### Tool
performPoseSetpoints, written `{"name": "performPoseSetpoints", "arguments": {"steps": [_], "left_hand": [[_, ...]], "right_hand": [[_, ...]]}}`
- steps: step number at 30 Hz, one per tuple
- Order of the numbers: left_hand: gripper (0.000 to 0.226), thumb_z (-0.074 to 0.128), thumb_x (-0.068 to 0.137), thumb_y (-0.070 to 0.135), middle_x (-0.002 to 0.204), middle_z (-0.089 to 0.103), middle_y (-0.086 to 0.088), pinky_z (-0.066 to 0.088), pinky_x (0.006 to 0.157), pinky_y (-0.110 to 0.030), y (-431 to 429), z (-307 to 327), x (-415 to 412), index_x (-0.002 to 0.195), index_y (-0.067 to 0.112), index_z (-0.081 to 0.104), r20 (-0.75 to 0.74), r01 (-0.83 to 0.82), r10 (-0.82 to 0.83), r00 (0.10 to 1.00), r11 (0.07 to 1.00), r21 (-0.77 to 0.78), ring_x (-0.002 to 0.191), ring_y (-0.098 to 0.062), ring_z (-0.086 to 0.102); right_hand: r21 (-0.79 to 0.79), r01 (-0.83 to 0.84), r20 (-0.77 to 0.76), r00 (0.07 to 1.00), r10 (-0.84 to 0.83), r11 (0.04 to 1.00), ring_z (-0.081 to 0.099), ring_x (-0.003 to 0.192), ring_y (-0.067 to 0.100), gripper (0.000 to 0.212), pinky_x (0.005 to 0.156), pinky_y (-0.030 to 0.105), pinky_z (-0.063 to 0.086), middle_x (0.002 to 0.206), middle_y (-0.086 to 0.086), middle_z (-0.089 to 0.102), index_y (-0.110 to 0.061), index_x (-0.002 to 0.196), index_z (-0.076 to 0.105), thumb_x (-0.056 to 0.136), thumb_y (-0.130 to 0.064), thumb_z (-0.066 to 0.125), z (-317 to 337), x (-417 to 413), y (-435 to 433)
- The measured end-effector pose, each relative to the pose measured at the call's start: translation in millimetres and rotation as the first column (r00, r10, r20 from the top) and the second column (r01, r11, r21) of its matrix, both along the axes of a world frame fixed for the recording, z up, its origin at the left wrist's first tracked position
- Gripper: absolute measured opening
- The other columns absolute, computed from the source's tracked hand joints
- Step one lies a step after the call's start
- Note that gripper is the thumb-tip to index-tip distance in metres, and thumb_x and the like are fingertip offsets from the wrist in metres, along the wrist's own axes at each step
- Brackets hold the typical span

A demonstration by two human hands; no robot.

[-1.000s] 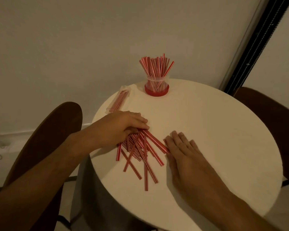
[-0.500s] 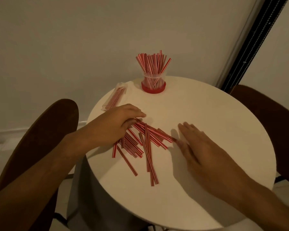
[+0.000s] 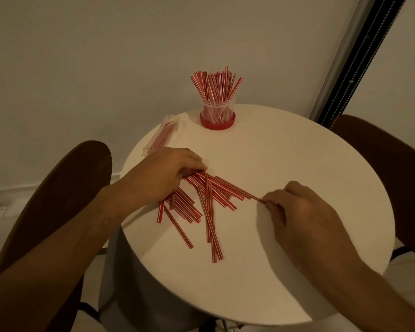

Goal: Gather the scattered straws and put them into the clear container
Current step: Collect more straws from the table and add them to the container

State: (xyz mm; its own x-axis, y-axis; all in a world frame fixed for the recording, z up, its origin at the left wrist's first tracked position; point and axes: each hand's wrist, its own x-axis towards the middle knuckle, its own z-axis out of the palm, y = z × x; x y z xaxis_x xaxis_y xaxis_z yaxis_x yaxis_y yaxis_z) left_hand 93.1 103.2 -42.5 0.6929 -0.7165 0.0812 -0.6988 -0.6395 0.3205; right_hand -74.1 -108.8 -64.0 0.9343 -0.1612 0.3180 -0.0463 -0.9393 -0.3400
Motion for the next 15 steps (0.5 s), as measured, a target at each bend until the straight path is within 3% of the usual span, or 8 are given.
{"name": "performPoseSetpoints", "arguments": {"steps": [3, 7, 9, 11, 13, 15], "left_hand": [[0.043, 0.055, 0.093, -0.002, 0.133, 0.062, 0.002, 0.043, 0.108, -0.037, -6.3, -1.0, -2.5, 0.125, 0.024, 0.066, 0.005, -0.001, 0.001, 1.0, 0.999, -0.05, 0.124, -0.016, 0.054], [0.039, 0.055, 0.094, 0.002, 0.131, 0.063, 0.004, 0.04, 0.103, -0.024, -11.9, -0.7, -7.0, 0.125, 0.023, 0.066, -0.006, -0.017, 0.017, 1.0, 0.994, -0.108, 0.122, -0.013, 0.056], [0.039, 0.054, 0.095, 0.002, 0.132, 0.062, 0.003, 0.043, 0.102, -0.025, -9.9, 1.9, -7.0, 0.126, 0.021, 0.065, -0.029, -0.024, 0.021, 0.999, 0.991, -0.134, 0.121, -0.013, 0.056], [0.043, 0.051, 0.095, 0.0, 0.135, 0.059, 0.004, 0.048, 0.098, -0.026, -3.3, 6.2, -4.0, 0.129, 0.023, 0.062, -0.066, -0.049, 0.039, 0.997, 0.987, -0.156, 0.121, -0.013, 0.055], [0.048, 0.05, 0.095, -0.002, 0.139, 0.054, 0.006, 0.045, 0.088, -0.014, 4.3, 8.9, 1.3, 0.132, 0.028, 0.058, -0.081, -0.054, 0.045, 0.996, 0.992, -0.116, 0.125, -0.01, 0.05], [0.055, 0.052, 0.093, -0.004, 0.142, 0.05, 0.009, 0.04, 0.078, -0.007, 8.4, 10.7, 5.8, 0.135, 0.033, 0.054, -0.102, -0.043, 0.039, 0.994, 0.998, -0.04, 0.123, -0.005, 0.046]], "right_hand": [[0.002, -0.038, 0.028, 0.999, 0.038, 0.999, 0.056, 0.079, 0.026, 0.014, 0.065, 0.037, 0.047, 0.083, 0.009, 0.064, -0.007, 0.101, 0.075, 0.092, -0.007, 0.064, -1.4, 21.0, -0.8], [0.04, -0.097, -0.006, 0.995, 0.097, 0.994, 0.052, 0.087, 0.018, 0.023, 0.073, 0.028, 0.042, 0.097, 0.007, 0.064, -0.013, 0.115, 0.071, 0.097, -0.017, 0.057, 2.3, 38.4, 3.8], [0.059, -0.081, -0.001, 0.997, 0.082, 0.995, 0.049, 0.089, 0.014, 0.029, 0.075, 0.023, 0.039, 0.104, 0.006, 0.065, -0.014, 0.121, 0.068, 0.097, -0.024, 0.056, 6.3, 34.7, 7.8], [0.046, -0.051, 0.039, 0.998, 0.049, 0.998, 0.051, 0.093, 0.017, 0.039, 0.075, 0.027, 0.043, 0.108, 0.005, 0.065, -0.016, 0.124, 0.065, 0.095, -0.038, 0.055, 10.8, 21.5, 15.3], [0.016, -0.05, 0.031, 0.998, 0.05, 0.999, 0.053, 0.093, 0.017, 0.054, 0.073, 0.032, 0.048, 0.106, 0.0, 0.063, -0.02, 0.124, 0.062, 0.09, -0.059, 0.047, 16.2, 5.3, 30.4], [0.023, -0.076, -0.022, 0.997, 0.076, 0.997, 0.054, 0.086, 0.012, 0.064, 0.068, 0.028, 0.049, 0.1, -0.005, 0.062, -0.023, 0.118, 0.062, 0.083, -0.072, 0.04, 19.4, -7.6, 47.7]]}}
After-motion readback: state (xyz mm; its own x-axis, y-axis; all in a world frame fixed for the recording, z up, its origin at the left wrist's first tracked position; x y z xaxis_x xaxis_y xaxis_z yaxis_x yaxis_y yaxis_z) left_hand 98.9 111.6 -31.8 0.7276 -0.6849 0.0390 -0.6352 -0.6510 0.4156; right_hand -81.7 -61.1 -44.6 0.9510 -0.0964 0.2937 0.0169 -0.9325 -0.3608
